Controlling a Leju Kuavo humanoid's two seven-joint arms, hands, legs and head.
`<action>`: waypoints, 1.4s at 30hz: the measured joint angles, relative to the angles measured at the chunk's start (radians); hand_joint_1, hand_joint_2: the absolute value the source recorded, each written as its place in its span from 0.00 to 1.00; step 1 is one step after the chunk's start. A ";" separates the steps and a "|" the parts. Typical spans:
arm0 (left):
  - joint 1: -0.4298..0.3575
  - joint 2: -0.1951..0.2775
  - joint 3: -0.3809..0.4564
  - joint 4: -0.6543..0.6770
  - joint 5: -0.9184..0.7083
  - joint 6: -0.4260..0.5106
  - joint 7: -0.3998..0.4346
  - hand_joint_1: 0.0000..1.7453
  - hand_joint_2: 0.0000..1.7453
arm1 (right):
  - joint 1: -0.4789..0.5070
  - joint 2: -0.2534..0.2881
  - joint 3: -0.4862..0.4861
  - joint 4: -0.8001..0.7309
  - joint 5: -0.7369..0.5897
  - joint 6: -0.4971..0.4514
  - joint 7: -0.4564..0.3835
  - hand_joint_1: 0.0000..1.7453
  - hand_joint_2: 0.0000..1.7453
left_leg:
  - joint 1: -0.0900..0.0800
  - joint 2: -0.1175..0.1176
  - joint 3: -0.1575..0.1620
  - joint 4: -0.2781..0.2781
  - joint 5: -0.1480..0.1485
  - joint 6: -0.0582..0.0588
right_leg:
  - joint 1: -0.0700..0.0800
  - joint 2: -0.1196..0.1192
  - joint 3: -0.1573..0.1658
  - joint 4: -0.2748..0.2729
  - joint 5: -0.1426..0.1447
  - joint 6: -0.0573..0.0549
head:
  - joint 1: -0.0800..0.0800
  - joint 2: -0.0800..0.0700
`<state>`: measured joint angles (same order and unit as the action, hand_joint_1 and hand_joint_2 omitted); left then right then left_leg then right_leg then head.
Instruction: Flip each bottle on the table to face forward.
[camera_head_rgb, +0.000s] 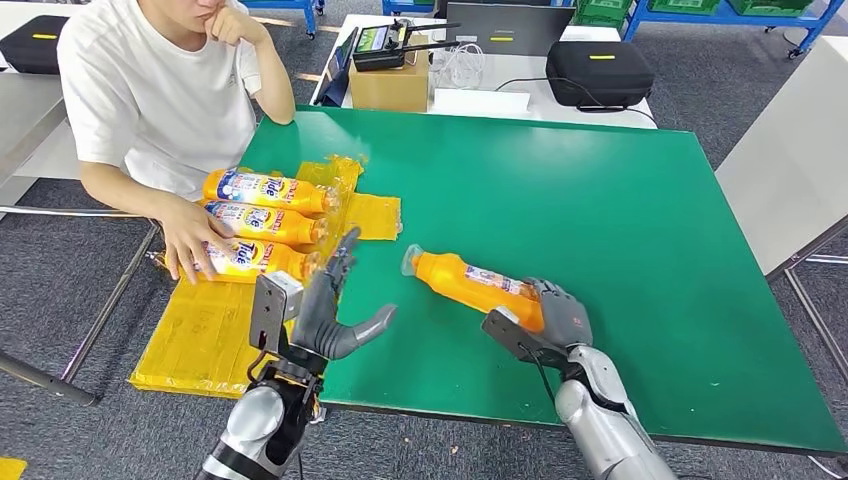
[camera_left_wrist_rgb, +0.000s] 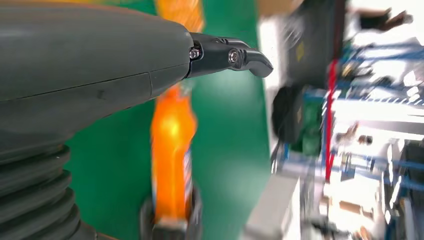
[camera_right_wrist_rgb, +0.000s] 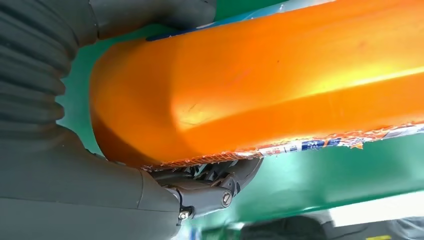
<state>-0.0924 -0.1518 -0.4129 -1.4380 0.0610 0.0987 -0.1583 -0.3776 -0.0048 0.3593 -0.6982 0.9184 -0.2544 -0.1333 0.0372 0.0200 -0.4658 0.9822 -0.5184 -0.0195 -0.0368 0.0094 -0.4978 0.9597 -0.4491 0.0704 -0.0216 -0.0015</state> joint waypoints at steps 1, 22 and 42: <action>0.002 -0.003 0.000 0.013 0.046 -0.010 0.011 0.00 1.00 | 0.008 0.006 -0.007 -0.003 -0.058 0.009 -0.042 1.00 1.00 | 0.000 0.000 0.000 0.000 0.000 0.000 | 0.000 0.000 0.000 0.000 0.000 0.000 | 0.000 0.000; 0.094 -0.040 -0.045 0.108 0.260 0.371 -0.274 0.00 1.00 | 0.337 0.111 -0.068 -0.473 -0.682 -0.091 -0.303 1.00 1.00 | 0.000 -0.007 -0.022 0.000 0.000 0.000 | -0.001 -0.006 -0.017 0.001 -0.001 0.000 | 0.000 0.000; 0.085 0.000 -0.155 0.072 0.349 0.208 -0.144 0.00 1.00 | 0.330 0.083 0.161 -0.549 -0.600 0.084 -0.355 1.00 1.00 | 0.000 -0.007 -0.024 0.000 0.000 0.000 | 0.000 -0.006 -0.019 0.001 -0.001 0.000 | -0.001 0.000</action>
<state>-0.0075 -0.1522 -0.5682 -1.3659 0.4101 0.3067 -0.3023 -0.0478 0.0778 0.5201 -1.2474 0.3182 -0.1709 -0.4886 0.0369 0.0130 -0.4896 0.9823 -0.5182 -0.0196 -0.0373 0.0034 -0.5163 0.9604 -0.4498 0.0706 -0.0221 -0.0015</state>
